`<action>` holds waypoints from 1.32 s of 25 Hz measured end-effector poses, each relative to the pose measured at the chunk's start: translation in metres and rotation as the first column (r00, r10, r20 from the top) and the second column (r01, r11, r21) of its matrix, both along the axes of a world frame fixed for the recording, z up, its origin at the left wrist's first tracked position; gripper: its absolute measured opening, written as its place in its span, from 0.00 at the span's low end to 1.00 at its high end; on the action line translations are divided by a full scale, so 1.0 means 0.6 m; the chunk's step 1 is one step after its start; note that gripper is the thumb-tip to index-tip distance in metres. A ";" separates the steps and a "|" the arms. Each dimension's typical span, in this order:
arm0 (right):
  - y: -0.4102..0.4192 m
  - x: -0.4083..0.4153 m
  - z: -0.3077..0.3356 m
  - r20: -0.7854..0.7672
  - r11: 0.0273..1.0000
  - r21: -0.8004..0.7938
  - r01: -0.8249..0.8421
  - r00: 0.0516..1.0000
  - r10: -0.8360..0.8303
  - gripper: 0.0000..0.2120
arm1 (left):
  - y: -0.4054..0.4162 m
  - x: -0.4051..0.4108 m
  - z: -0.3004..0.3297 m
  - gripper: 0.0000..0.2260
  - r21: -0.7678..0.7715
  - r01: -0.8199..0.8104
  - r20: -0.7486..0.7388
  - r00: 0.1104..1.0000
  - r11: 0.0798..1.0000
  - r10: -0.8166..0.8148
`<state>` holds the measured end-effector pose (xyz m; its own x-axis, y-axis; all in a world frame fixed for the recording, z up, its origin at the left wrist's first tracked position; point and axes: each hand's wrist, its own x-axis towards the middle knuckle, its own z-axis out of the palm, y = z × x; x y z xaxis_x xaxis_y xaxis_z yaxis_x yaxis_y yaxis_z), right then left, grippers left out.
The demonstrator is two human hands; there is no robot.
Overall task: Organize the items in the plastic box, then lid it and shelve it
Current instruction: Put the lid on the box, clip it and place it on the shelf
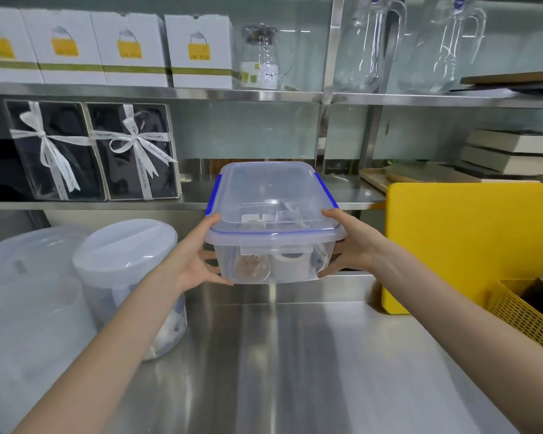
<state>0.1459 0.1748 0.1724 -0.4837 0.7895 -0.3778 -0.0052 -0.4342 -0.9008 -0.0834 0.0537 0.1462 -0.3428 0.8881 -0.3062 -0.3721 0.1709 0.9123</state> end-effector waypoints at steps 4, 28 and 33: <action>0.058 -0.041 0.012 -0.019 1.000 -0.001 0.002 1.000 -0.002 0.26 | 0.048 -0.038 0.016 0.23 -0.003 0.004 -0.019 1.000 1.000 -0.004; 0.325 -0.213 0.020 0.048 0.988 0.124 0.091 0.994 -0.097 0.22 | 0.322 -0.187 0.034 0.30 -0.067 0.000 -0.322 0.946 0.998 -0.021; 0.373 -0.249 0.016 0.110 0.958 0.267 0.102 0.985 -0.135 0.28 | 0.365 -0.209 0.037 0.25 -0.051 -0.047 -0.394 0.919 0.998 0.023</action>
<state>-0.0033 0.3987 0.1822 -0.3426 0.9171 -0.2039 0.0786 -0.1883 -0.9790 -0.2089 0.2730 0.1683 -0.4767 0.8581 -0.1908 0.0076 0.2210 0.9752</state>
